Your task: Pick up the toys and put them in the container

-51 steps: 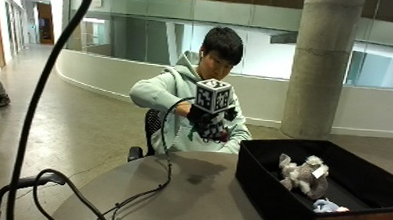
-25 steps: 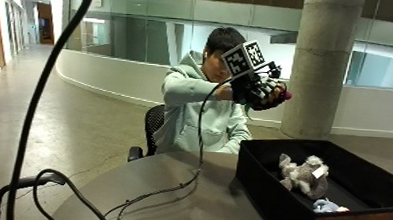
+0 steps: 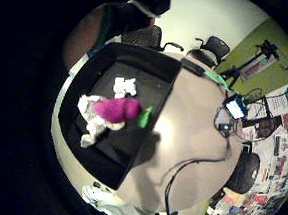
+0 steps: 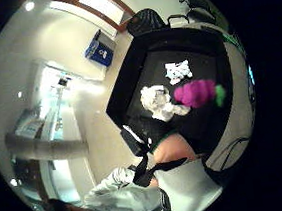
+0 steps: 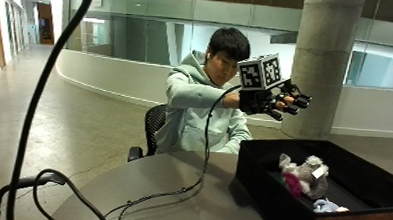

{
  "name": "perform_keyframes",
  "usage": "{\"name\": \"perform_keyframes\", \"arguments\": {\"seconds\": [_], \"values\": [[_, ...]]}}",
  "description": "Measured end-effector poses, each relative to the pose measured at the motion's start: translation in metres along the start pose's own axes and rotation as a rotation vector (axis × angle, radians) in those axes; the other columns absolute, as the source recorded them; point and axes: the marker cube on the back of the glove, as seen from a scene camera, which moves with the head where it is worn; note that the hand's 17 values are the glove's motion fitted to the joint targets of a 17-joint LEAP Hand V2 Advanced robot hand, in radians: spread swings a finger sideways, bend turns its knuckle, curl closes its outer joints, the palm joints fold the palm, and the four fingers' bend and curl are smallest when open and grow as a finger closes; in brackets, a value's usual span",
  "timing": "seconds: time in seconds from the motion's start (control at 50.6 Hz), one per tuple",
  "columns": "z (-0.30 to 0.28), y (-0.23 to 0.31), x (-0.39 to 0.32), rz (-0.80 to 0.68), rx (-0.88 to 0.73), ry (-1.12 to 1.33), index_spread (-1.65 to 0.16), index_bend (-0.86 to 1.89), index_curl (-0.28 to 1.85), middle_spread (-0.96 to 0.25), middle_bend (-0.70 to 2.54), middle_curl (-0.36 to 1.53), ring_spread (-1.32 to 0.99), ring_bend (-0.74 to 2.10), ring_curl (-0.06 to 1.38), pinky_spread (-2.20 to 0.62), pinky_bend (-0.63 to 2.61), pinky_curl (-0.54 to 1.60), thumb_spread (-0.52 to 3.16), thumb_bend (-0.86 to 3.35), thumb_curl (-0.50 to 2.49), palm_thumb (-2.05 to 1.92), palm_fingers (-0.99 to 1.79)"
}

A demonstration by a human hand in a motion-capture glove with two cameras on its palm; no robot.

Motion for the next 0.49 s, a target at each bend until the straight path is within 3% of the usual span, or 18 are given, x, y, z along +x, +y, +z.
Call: {"name": "perform_keyframes", "arguments": {"seconds": [0.217, 0.494], "values": [[-0.025, 0.015, 0.016, -0.015, -0.012, 0.033, -0.22, 0.11, 0.34, -0.03, 0.14, 0.45, -0.06, 0.31, 0.30, -0.01, 0.85, 0.38, 1.06, -0.05, 0.49, -0.04, -0.30], [-0.057, 0.043, 0.057, -0.009, 0.056, 0.123, -0.22, 0.13, 0.30, -0.02, 0.12, 0.36, -0.03, 0.20, 0.28, 0.02, 0.73, 0.34, 1.09, -0.04, 0.40, -0.03, -0.20]]}}
